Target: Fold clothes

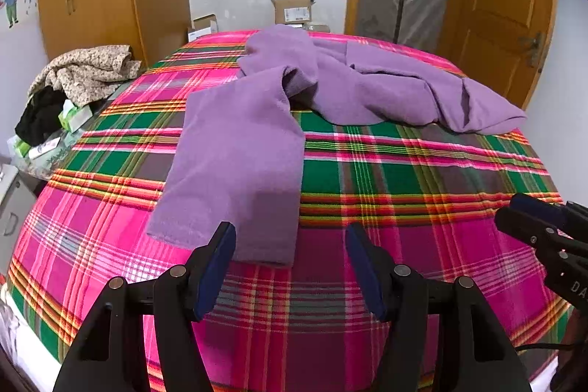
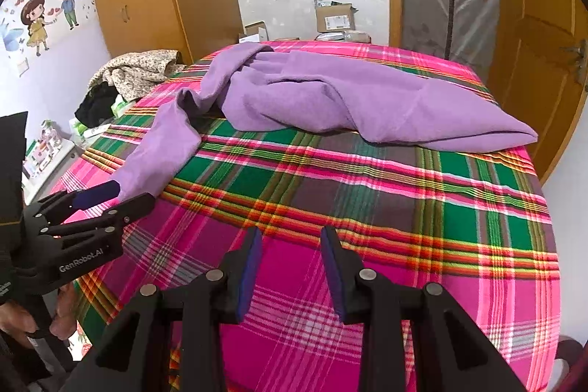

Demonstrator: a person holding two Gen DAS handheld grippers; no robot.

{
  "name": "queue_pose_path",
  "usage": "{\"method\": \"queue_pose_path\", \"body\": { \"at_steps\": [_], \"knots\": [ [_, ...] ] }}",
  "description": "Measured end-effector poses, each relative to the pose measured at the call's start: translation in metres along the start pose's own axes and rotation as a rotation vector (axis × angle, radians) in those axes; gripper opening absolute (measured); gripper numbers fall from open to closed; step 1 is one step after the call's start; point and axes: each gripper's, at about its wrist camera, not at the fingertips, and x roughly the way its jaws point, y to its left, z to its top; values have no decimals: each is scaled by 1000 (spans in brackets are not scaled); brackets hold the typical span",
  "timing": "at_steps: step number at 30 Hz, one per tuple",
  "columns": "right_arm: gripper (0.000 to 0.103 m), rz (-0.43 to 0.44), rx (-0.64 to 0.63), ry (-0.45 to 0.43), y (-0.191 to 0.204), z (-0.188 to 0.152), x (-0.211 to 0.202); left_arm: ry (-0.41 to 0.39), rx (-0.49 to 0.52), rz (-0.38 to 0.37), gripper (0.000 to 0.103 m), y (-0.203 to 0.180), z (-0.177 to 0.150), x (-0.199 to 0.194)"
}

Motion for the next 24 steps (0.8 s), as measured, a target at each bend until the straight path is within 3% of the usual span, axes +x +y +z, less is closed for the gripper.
{"method": "queue_pose_path", "body": {
  "at_steps": [14, 24],
  "knots": [
    [34, 158, 13, -58, -11, 15, 13, 22, 2, 7, 64, -2, 10, 18],
    [34, 169, 28, 13, -16, 32, 34, 22, 2, 1, 64, 9, 17, 31]
  ]
}}
